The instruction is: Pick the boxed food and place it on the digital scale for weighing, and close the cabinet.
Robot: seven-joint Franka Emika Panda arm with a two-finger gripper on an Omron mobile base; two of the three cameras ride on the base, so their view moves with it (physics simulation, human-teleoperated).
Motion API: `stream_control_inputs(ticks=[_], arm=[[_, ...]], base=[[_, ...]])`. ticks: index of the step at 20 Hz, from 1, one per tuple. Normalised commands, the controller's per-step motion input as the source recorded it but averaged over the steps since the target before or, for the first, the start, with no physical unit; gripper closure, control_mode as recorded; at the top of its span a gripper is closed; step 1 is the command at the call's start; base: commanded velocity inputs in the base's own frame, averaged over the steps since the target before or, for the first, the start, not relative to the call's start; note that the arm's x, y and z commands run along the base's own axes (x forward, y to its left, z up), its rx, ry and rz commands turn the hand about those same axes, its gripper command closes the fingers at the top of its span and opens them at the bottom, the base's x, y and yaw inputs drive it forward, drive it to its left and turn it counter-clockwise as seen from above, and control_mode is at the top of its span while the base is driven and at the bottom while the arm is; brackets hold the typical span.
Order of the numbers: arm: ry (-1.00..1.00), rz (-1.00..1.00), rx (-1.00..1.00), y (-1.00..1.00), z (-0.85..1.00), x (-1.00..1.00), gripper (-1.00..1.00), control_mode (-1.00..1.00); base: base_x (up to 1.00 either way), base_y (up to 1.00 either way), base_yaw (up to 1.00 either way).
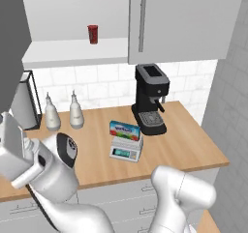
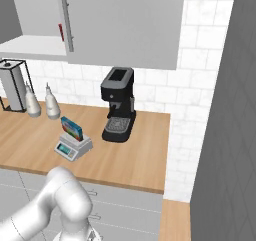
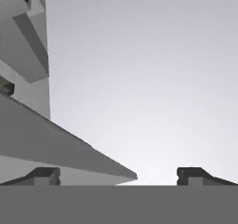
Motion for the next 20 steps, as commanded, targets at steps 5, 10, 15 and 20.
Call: stream_control_inputs(ticks=[5, 10, 15, 20], arm=[[0.04, 0.00, 0.00, 0.30, -0.11, -1.00, -1.00, -1.00], [0.09, 0.00, 0.01, -0.01, -0.31, -0.97, -1.00, -1.00], [-0.14, 0.00, -0.11, 0.65, -1.00, -1.00, -1.00, -1.00], [-0.05, -0.05, -0.06, 0.92, -0.86, -0.18, -1.00, -1.00]], base=[[0.00, 0.00, 0.00], [0.00, 0.00, 0.00], [0.00, 0.00, 0.00], [0.00, 0.00, 0.00]])
